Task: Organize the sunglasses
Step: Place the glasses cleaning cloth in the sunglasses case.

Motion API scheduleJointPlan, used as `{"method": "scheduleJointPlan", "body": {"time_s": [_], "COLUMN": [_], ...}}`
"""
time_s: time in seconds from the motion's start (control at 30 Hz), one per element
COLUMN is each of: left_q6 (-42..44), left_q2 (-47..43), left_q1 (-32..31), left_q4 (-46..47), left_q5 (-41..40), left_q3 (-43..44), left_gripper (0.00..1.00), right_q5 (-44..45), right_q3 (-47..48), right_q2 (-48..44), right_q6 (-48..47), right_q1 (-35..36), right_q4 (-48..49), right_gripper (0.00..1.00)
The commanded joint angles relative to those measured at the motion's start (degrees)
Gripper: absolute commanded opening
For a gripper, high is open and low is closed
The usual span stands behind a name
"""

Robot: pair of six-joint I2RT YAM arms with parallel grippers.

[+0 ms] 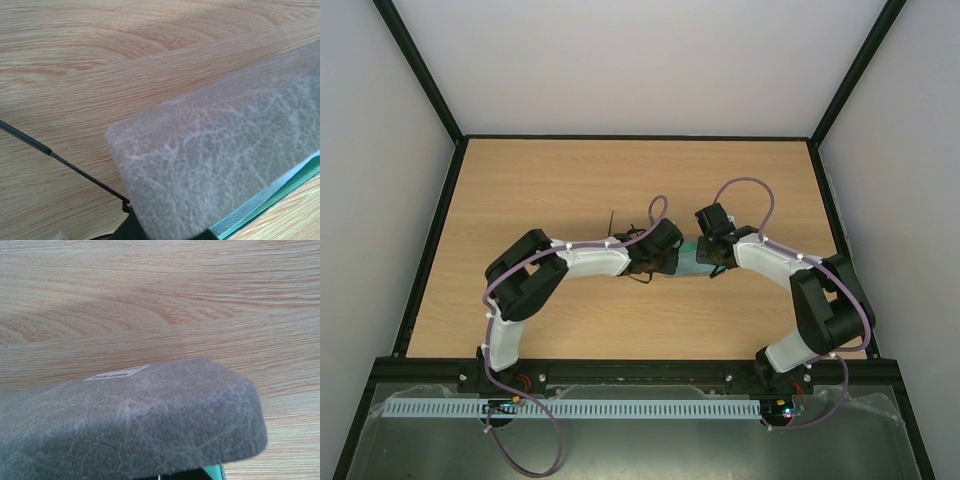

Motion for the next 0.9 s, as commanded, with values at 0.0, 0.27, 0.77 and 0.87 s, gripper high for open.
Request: {"method": "scheduleJointPlan", "body": {"time_s": [0.0, 0.27, 0.77, 0.87], "left_q6": [-0.1, -0.2, -0.4, -0.4], "left_q2": [1.4, 1.3, 0.2, -0.4], "left_q1": [0.1, 0.0, -0.3, -0.5], "left_q4": [-0.6, -0.7, -0.1, 0.0], "left_q5": [0.5, 0.3, -0.4, -0.5], "left_q3": [1.1, 0.8, -0.9, -1.5], "left_gripper": [0.02, 0.02, 0.02, 0.02], "right_q5": [1.9, 2.7, 2.5, 2.4], "right_q3": [0.7, 0.4, -0.4, -0.7], "right_q2": [0.9, 1.3, 2.2, 2.2], "right_q6": [-0.5, -0.3, 0.6, 0.8], "right_q1": [-0.3, -0.3, -0.3, -0.3], "right_q4": [-1.3, -1.5, -0.8, -0.7], "right_gripper": [0.01, 0.01, 0.01, 0.01]}}
